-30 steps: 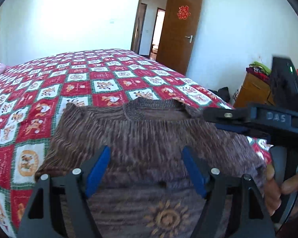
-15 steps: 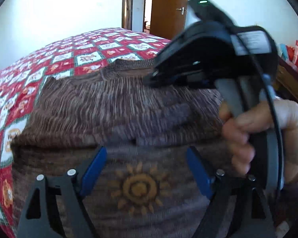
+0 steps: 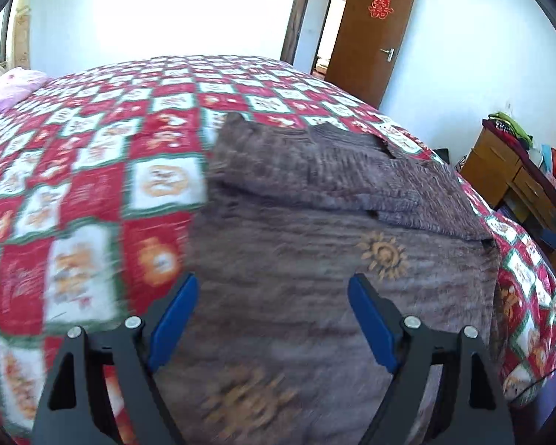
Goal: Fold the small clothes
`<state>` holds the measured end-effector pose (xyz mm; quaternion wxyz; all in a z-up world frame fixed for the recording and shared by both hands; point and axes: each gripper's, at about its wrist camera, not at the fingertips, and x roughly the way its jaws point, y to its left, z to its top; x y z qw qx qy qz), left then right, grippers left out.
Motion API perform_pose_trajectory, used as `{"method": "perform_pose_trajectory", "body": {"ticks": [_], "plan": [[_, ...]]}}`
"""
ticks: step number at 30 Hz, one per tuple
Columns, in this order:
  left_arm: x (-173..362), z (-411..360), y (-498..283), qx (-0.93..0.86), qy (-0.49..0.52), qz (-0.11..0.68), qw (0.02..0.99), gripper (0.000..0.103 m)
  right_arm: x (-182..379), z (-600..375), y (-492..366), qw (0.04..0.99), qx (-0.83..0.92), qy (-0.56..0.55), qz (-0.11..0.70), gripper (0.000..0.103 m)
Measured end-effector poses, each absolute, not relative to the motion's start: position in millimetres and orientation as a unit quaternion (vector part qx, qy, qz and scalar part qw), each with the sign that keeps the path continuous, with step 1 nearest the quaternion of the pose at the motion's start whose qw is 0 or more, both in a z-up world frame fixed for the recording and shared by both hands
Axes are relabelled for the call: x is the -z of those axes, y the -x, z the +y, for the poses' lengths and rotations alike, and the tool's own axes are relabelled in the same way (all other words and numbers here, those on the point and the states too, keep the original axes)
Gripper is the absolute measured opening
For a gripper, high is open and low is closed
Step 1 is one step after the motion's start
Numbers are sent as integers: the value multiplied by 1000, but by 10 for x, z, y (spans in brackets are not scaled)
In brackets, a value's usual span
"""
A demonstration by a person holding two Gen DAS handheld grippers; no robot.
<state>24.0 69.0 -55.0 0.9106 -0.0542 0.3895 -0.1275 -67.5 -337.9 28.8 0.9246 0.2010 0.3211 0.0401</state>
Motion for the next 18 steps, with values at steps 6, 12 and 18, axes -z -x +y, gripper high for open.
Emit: {"method": "perform_pose_trajectory", "body": {"ticks": [6, 12, 18], "plan": [[477, 1015, 194, 109, 35, 383, 917, 86, -247, -3398, 1334, 918, -55, -186, 346, 66], [530, 1255, 690, 124, 42, 392, 911, 86, 65, -2927, 1563, 895, -124, -151, 402, 66], [640, 1458, 964, 127, 79, 416, 897, 85, 358, -2499, 1694, 873, -182, -127, 434, 66]]}}
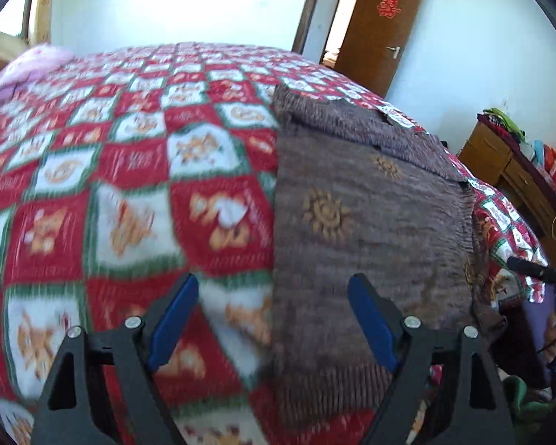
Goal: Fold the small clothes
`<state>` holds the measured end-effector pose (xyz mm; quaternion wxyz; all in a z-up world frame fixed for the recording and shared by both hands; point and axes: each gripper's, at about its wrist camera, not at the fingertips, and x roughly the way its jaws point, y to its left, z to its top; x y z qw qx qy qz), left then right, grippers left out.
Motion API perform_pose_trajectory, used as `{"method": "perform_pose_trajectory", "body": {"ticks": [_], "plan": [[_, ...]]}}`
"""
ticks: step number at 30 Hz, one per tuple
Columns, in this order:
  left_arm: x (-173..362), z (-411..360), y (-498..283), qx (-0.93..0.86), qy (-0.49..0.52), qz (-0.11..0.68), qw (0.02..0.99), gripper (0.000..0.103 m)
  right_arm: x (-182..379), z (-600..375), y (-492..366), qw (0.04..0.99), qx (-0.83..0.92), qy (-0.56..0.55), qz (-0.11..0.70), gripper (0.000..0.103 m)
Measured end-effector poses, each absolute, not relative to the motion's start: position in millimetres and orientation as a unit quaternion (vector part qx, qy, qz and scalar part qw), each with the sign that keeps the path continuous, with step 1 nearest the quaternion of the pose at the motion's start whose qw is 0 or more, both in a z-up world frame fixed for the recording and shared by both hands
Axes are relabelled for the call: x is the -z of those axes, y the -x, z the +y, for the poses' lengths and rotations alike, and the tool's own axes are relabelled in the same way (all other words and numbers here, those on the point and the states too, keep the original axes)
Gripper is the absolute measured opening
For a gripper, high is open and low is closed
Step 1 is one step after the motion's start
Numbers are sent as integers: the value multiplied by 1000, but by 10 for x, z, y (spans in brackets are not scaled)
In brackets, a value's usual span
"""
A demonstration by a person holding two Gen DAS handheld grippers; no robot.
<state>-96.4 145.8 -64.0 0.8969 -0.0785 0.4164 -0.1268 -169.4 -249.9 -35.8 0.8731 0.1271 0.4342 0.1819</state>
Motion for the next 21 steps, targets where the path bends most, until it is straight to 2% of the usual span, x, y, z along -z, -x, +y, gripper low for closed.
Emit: {"method": "perform_pose_trajectory", "body": {"ticks": [8, 11, 13, 18, 21], "plan": [[897, 1383, 1191, 167, 80, 468, 864, 76, 366, -2264, 1705, 870, -212, -108, 431, 66], [1024, 1300, 1231, 181, 91, 493, 846, 59, 343, -2191, 1662, 868, -221, -106, 431, 66], [1035, 1207, 1275, 185, 66, 501, 843, 52, 319, -2153, 1639, 869, -225, -104, 429, 66], [1058, 1143, 1279, 182, 51, 514, 837, 9, 253, -2091, 1576, 870, -238, -113, 416, 66], [1034, 1189, 1235, 195, 87, 511, 833, 5, 252, -2044, 1538, 870, -241, -115, 414, 66]]}}
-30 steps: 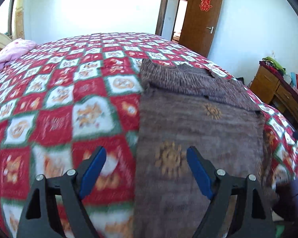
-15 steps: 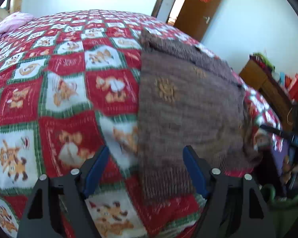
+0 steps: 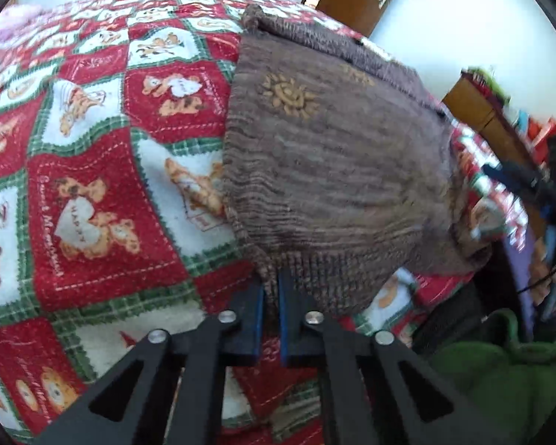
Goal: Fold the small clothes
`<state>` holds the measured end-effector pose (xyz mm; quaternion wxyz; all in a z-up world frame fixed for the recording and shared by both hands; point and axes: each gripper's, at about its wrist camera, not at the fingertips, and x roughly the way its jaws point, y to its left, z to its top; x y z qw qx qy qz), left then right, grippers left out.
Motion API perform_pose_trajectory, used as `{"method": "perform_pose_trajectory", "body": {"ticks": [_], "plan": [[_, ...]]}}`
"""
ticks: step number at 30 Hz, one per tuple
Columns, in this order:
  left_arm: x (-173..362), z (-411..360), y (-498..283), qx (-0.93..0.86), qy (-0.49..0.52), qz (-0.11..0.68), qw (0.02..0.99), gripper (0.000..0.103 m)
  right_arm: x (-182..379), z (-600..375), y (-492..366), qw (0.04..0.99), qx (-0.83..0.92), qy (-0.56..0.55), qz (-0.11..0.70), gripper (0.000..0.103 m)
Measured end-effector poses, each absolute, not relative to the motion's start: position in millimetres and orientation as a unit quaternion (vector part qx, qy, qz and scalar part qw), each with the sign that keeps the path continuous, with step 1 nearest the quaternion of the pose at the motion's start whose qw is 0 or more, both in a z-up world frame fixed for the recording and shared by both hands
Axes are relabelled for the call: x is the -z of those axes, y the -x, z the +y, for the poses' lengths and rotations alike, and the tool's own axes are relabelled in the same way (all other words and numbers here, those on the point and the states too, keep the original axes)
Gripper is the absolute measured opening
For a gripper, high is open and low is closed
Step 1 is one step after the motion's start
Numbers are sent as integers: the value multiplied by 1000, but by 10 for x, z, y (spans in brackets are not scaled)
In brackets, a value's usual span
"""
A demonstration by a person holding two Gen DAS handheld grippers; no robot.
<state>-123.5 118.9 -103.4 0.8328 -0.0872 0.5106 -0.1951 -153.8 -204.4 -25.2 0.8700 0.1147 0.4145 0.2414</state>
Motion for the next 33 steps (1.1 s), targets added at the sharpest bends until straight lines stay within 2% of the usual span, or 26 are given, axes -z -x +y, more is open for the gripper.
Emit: {"method": "perform_pose_trajectory", "body": {"ticks": [7, 14, 25, 26, 28, 29, 30, 33], "plan": [[654, 951, 913, 239, 126, 466, 842, 5, 330, -2034, 1446, 860, -255, -139, 419, 66], [417, 439, 195, 285, 100, 452, 840, 5, 383, -1995, 1291, 855, -256, -154, 424, 66], [628, 54, -558, 271, 59, 521, 808, 5, 512, -1647, 940, 842, -267, -148, 445, 66], [571, 70, -565, 280, 56, 518, 807, 10, 515, -1592, 894, 840, -272, -146, 447, 66], [458, 116, -568, 289, 51, 506, 811, 29, 507, -1505, 831, 838, -282, -142, 446, 66], [399, 148, -582, 286, 47, 499, 817, 56, 512, -1468, 799, 837, -284, -141, 446, 66], [365, 179, -595, 282, 44, 493, 822, 77, 517, -1426, 760, 835, -287, -142, 448, 66], [260, 291, -621, 280, 43, 471, 835, 80, 545, -1254, 652, 827, -301, -141, 453, 66]]}}
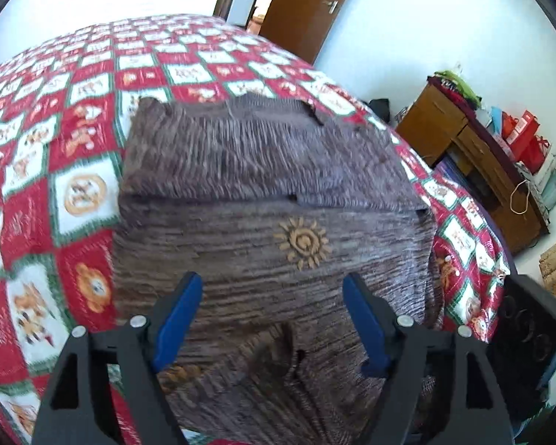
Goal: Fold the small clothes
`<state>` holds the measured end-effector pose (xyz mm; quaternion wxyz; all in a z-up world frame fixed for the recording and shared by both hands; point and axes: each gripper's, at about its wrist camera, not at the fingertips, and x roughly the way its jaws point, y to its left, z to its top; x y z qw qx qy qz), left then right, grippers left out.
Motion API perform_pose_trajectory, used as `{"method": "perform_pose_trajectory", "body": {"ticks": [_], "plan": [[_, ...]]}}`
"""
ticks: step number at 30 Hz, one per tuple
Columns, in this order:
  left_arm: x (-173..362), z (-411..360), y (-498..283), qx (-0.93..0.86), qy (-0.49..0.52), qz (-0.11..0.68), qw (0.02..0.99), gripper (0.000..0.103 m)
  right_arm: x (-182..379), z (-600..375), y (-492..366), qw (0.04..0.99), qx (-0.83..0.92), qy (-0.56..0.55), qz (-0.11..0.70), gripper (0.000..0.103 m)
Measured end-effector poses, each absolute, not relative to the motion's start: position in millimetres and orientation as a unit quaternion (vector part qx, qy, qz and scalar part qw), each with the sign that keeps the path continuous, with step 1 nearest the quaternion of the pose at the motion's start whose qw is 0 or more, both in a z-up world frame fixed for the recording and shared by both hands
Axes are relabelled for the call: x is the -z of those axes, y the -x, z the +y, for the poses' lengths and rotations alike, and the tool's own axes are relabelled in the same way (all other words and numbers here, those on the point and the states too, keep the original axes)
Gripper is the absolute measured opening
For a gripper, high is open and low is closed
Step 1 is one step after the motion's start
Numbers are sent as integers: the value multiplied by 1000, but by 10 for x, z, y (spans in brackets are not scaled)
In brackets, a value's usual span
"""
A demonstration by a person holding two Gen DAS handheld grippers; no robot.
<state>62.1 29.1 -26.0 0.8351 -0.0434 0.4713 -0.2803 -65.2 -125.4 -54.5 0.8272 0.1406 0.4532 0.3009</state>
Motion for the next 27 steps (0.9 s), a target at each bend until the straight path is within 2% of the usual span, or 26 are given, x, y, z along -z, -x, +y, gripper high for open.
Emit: {"method": "perform_pose_trajectory", "body": {"ticks": [9, 10, 11, 13, 16, 23, 27], "plan": [[185, 555, -673, 251, 24, 455, 854, 80, 782, -778, 518, 836, -279, -45, 470, 66], [181, 557, -652, 252, 14, 454, 855, 80, 795, -807, 524, 840, -272, -47, 468, 63], [181, 560, -618, 256, -2, 450, 856, 80, 803, -861, 517, 842, -264, -51, 468, 47], [184, 539, -535, 273, -42, 441, 854, 83, 849, -1046, 464, 836, -253, -82, 480, 26], [214, 436, -449, 317, -99, 434, 838, 86, 903, -1356, 388, 826, -245, -142, 486, 15], [404, -71, -284, 410, -251, 401, 779, 88, 970, -1685, 329, 801, -264, -228, 487, 14], [582, -209, -312, 433, -297, 409, 747, 88, 1004, -1678, 212, 787, -268, -250, 496, 14]]}}
